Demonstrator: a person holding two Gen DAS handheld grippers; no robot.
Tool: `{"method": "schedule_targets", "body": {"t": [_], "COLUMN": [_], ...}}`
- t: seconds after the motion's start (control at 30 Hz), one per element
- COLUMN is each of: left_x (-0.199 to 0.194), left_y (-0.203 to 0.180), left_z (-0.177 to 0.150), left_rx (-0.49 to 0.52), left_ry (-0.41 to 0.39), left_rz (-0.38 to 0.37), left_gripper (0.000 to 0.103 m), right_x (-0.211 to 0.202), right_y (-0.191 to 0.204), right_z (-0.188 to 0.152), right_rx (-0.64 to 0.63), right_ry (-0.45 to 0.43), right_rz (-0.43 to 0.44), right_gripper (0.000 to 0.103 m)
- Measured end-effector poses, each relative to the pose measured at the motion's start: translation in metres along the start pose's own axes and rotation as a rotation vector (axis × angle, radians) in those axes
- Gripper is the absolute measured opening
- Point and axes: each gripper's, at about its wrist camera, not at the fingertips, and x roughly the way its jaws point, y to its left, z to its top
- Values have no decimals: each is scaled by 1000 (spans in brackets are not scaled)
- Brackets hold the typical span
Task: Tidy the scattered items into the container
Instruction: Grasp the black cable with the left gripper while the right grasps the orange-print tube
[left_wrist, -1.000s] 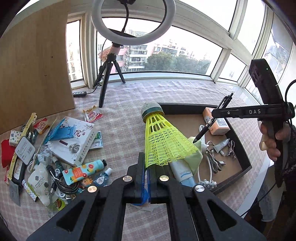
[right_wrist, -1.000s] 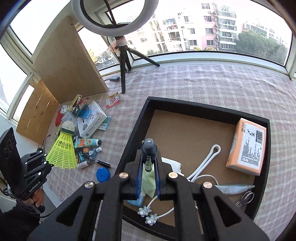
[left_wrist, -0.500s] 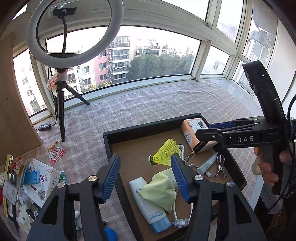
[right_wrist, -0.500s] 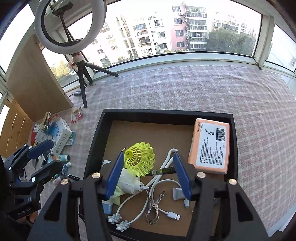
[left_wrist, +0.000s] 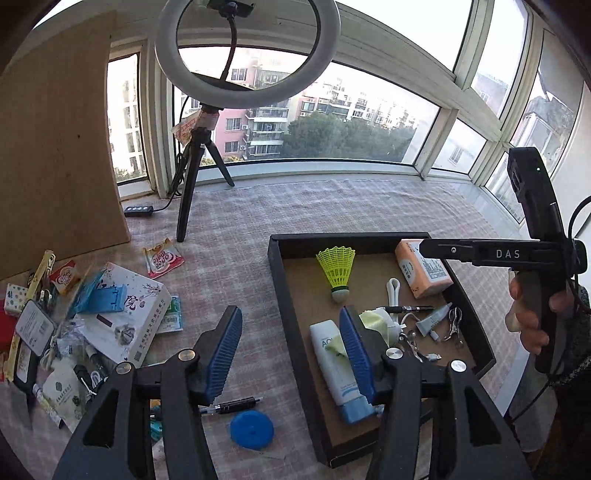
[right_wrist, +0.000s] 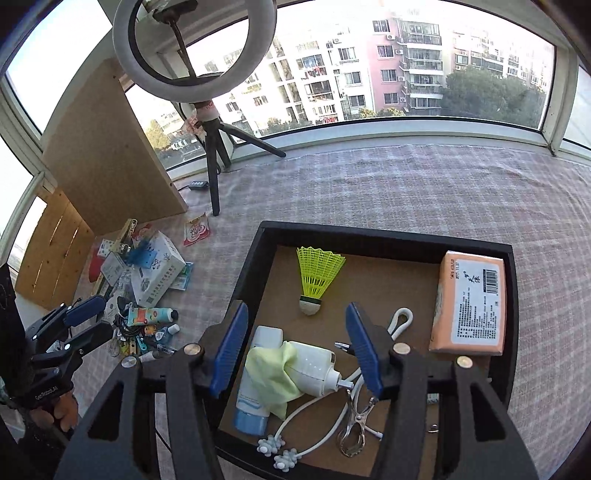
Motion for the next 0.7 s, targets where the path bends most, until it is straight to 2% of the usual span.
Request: {"method": "schedule_targets", "body": {"t": [0.2,0.33,0.4,0.47,0.53,0.6,0.7], "left_x": [-47,-79,-91,-97,-100,-98,-88], "left_y": [83,151,181,203,218,228,229], "left_z": [-47,-82,-98,-110,-118,-121,-121], "left_rx": [-126,-234,-272,-283,-280,-280,-251], "left_ry": [19,45,57,70,71,81,93], "left_rz": [166,285,320,331,330,297,246], "left_gripper": [51,51,45,42,39,39,39], "right_x": [22,40,50,60,72,86,109], "right_y": [62,121,155,189,216,237,258], "right_z": [-8,-24,-36,-50,-60,-67,-73], "right_rx": [-122,-229,-306,-392,-427,-443,-512], "right_ry": [28,71,96,109,143,188,203], "right_rz": [120,174,182,160,160,174,83], "right_gripper": [55,54,53,50,38,35,35]}}
